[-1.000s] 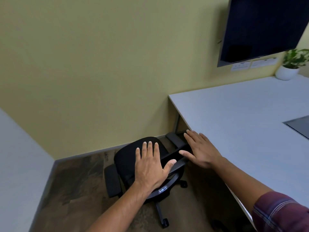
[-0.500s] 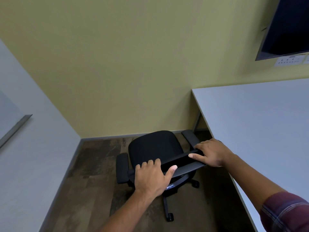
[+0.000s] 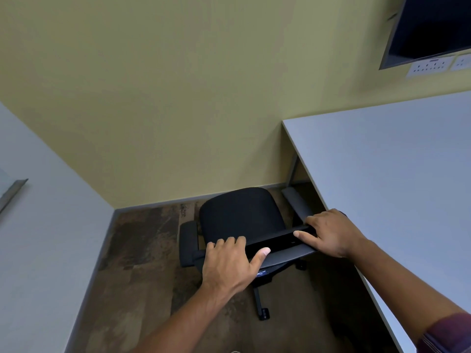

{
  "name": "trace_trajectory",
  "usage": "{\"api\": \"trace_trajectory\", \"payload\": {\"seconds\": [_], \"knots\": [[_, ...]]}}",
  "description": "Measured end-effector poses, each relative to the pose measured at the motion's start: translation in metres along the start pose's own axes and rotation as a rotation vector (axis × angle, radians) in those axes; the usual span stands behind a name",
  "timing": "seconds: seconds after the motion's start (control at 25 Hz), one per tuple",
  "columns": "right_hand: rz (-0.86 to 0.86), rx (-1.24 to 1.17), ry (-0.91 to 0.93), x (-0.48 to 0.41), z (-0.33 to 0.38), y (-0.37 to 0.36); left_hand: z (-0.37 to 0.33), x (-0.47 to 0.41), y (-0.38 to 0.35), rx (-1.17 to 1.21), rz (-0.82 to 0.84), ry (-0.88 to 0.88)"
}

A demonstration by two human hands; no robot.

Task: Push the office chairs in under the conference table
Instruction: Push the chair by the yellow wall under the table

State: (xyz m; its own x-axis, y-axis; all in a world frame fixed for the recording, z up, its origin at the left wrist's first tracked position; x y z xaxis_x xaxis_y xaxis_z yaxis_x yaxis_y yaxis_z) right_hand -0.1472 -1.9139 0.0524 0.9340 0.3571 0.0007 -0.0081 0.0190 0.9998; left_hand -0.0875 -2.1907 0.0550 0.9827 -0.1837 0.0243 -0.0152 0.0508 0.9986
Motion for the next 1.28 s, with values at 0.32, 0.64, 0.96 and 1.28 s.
{"api": "trace_trajectory", "payload": {"seconds": [0.32,0.64,0.96,1.28], "knots": [[0.004,0.05,-0.217,0.033,0.006,-0.001,0.007,-0.032,-0.003,0.036,-0.035,-0.211],[-0.001,-0.013,-0.408,0.053,0.032,0.0,0.026,-0.079,0.0,0.095,-0.043,-0.427],[-0.008,-0.053,-0.504,0.058,0.051,-0.002,0.035,-0.136,0.003,0.114,0.002,-0.639],[-0.08,-0.089,-0.59,0.04,0.076,0.0,0.04,-0.201,0.012,0.171,-0.011,-0.825]]}}
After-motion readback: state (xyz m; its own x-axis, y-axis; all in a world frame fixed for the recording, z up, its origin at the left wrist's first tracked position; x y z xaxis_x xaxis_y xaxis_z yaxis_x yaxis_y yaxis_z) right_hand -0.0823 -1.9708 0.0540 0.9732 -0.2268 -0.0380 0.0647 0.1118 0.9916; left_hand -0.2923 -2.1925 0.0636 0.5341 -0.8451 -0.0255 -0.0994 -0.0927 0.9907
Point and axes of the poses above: each hand's wrist, its own x-axis away from the middle knuckle, its own y-axis out of the back of the hand, z = x × y, the point moved 5 cm from there along -x, towards the middle knuckle
